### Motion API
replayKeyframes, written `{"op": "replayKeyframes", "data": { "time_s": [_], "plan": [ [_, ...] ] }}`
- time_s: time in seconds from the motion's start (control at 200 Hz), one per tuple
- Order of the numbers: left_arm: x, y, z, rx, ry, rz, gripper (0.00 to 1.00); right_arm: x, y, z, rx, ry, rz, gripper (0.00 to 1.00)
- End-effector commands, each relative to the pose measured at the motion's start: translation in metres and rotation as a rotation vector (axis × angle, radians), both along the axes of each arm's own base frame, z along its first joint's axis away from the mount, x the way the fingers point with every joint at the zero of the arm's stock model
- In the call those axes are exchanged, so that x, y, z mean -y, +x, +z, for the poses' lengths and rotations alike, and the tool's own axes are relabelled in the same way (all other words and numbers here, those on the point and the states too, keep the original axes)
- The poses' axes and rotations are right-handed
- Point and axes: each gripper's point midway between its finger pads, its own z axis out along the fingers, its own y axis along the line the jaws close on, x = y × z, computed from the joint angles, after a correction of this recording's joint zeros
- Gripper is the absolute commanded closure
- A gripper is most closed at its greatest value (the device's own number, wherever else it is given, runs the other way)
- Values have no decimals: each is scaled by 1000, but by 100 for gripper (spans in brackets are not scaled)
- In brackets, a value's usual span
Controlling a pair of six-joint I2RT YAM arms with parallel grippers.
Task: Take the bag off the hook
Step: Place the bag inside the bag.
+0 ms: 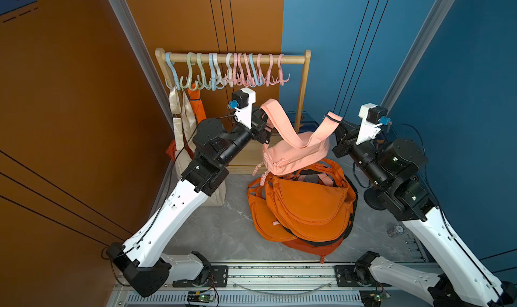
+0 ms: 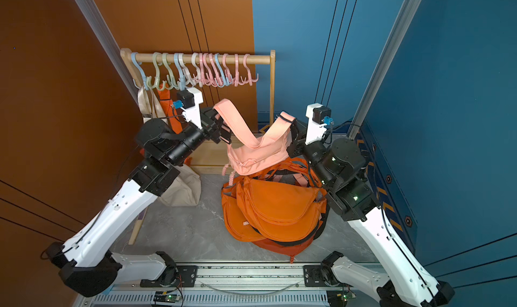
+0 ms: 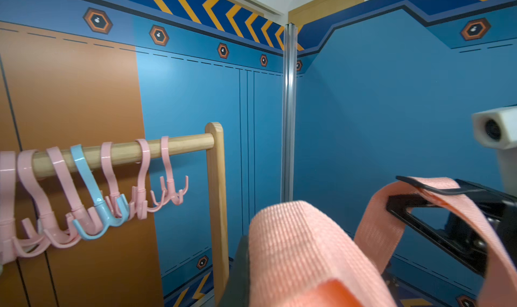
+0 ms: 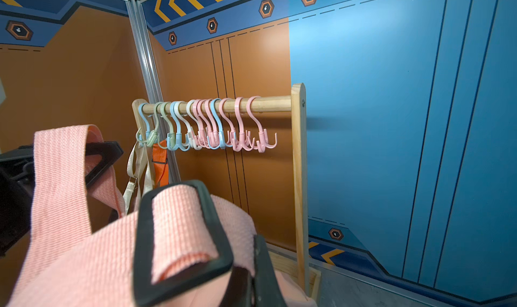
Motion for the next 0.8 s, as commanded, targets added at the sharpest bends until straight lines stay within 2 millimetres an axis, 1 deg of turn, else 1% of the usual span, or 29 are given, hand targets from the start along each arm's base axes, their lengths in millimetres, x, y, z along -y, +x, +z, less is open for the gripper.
{"op": "replayKeyframes", "data": {
  "time_s": [0.0,0.17,0.38,0.581,0.691,0.796],
  "plan": [
    [-6,-20,-3,56,57,52,100,15,-14,-19,-45,-37,-43,100],
    [-2,-54,-11,70,70,19,100,34,-44,-32,-65,-44,-45,100],
    [6,-89,-31,62,126,-16,100,59,-77,-52,-97,-37,-47,100],
    [14,-121,-40,84,175,-47,100,84,-101,-74,-141,-26,-81,100],
    [20,-133,-47,85,199,-50,100,93,-109,-83,-155,-19,-92,100],
    [24,-132,-60,22,202,-43,100,97,-111,-97,-180,-18,-102,100]
  ]
}}
